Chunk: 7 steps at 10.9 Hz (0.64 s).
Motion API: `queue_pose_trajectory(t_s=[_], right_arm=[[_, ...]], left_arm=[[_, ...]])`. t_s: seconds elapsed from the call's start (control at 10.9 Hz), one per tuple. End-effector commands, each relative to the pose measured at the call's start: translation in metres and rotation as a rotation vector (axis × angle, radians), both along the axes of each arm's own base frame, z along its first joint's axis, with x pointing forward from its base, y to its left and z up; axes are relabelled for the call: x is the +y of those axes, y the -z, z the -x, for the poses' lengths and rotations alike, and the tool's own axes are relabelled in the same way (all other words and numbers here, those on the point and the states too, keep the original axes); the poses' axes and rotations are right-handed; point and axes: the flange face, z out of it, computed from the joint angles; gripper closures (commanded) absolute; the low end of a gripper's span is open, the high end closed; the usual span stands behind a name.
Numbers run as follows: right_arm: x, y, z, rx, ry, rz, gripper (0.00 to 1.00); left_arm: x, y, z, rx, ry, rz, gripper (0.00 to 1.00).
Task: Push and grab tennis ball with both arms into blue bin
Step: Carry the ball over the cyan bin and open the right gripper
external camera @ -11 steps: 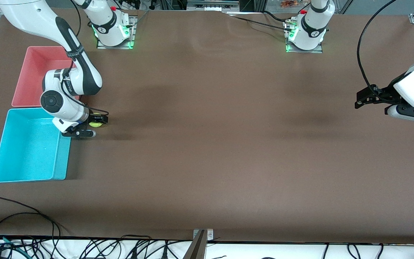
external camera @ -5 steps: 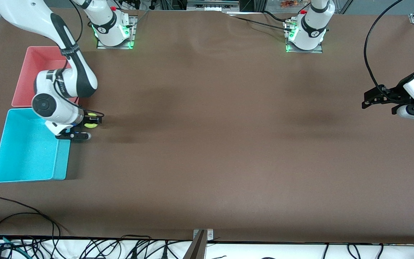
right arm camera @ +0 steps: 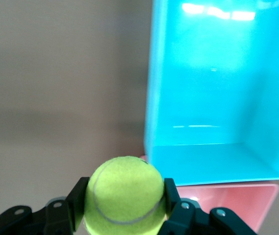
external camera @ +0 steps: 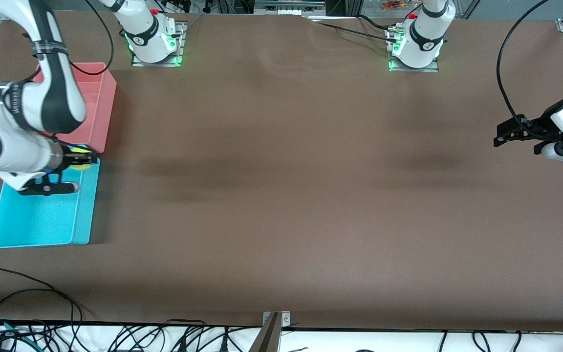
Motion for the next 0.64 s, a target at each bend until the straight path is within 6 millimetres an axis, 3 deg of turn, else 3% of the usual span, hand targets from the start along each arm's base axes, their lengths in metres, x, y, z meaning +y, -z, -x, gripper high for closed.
queue_pose_trajectory(t_s=[0.0, 0.18, 0.55], right_arm=[[-0.075, 0.009, 0.004, 0.052, -0.054, -0.024, 0.71], [-0.108, 0.032, 0.007, 0.060, -0.081, -0.059, 0.71], [-0.140, 0.103, 0.008, 0.063, -0.078, -0.209, 0.71]], left_arm=[[0.002, -0.004, 0.008, 0.002, 0.016, 0.024, 0.00], [0.002, -0.004, 0.008, 0.002, 0.016, 0.024, 0.00], [0.003, -0.003, 0.007, 0.003, 0.013, 0.026, 0.00]])
